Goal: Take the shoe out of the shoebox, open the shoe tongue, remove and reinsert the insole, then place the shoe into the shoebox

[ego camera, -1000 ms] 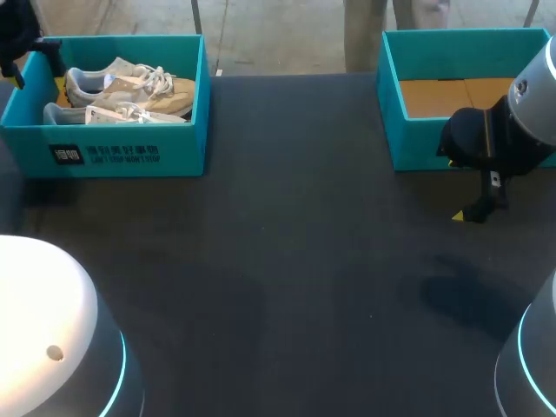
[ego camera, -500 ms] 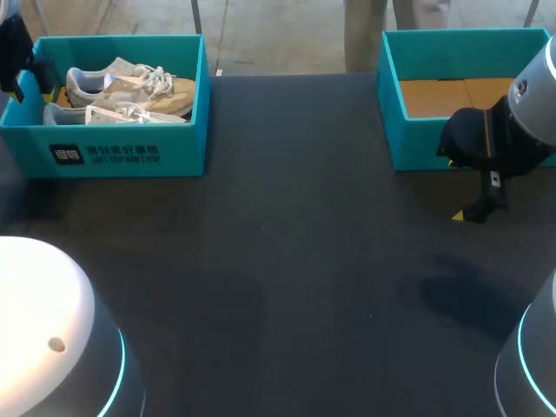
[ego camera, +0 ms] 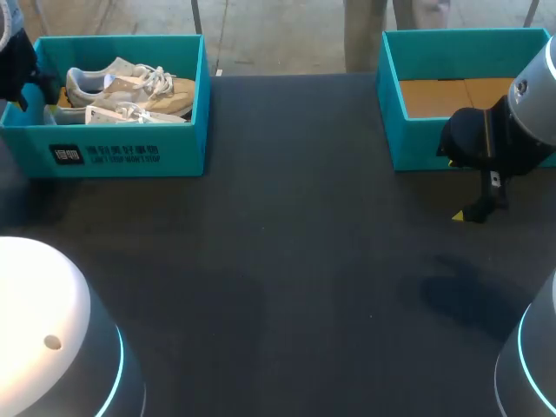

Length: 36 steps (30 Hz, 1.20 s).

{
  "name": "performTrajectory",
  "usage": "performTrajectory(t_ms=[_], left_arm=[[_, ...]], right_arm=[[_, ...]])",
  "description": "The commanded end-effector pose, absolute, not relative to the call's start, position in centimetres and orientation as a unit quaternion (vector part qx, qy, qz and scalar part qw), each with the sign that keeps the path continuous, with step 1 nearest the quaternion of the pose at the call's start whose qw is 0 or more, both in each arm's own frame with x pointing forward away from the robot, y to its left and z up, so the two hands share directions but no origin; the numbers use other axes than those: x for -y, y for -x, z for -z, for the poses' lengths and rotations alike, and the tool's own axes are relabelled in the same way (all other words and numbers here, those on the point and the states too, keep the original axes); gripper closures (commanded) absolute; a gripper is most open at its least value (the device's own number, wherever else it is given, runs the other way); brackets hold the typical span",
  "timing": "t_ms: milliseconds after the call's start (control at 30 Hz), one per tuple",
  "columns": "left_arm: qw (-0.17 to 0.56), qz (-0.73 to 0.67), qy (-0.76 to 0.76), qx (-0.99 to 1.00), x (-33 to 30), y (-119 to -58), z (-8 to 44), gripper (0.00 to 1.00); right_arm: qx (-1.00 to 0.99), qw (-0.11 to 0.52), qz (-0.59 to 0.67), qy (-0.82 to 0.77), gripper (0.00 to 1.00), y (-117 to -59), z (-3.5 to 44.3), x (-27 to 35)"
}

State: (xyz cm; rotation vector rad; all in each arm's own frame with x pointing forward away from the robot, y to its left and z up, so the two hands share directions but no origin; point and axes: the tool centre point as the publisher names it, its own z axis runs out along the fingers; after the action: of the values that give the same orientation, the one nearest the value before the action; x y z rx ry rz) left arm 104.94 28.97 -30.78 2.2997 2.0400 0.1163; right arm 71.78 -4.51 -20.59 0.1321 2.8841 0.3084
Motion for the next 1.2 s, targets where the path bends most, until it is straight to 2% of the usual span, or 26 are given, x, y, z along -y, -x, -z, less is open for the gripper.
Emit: performTrajectory(t_ms=[33, 233, 433, 733, 800, 1033, 1100, 1200], left_arm=[[0.033, -0.035, -0.749, -0.661, -28.9, -105.2, 31.1, 0.33], [0.031, -0.029, -0.749, -0.661, -29.2, -105.3, 32.0, 0.38], [0.026, -0.025, -0.742, -0.67, -29.4, -105.7, 33.3, 0.33], [0.029, -0.024, -0.742, -0.67, -29.4, -105.9, 34.4, 0.35], [0.029, -0.023, -0.742, -0.67, -29.3, -105.9, 34.6, 0.39], [0.023, -0.021, -0.746, -0.665, -28.9, -105.6, 35.3, 0.44], [0.019, -0.024, -0.748, -0.663, -28.9, -105.5, 35.5, 0.51], [0.016, -0.026, -0.75, -0.661, -28.9, -105.3, 35.8, 0.52]], right_arm=[[-0.986, 0.119, -0.105, -0.046, 0.0, -71.8, 20.7, 4.5], [-0.986, 0.119, -0.105, -0.046, 0.0, -71.8, 20.7, 4.5], [-0.986, 0.119, -0.105, -0.046, 0.0, -71.8, 20.7, 4.5], [-0.986, 0.119, -0.105, -0.046, 0.0, -71.8, 20.7, 4.5], [-0.986, 0.119, -0.105, -0.046, 0.0, -71.8, 20.7, 4.5], [-0.986, 0.119, -0.105, -0.046, 0.0, -71.8, 20.7, 4.5], [-0.986, 0.119, -0.105, -0.046, 0.0, -71.8, 20.7, 4.5], [-0.986, 0.119, -0.105, -0.046, 0.0, -71.8, 20.7, 4.5]])
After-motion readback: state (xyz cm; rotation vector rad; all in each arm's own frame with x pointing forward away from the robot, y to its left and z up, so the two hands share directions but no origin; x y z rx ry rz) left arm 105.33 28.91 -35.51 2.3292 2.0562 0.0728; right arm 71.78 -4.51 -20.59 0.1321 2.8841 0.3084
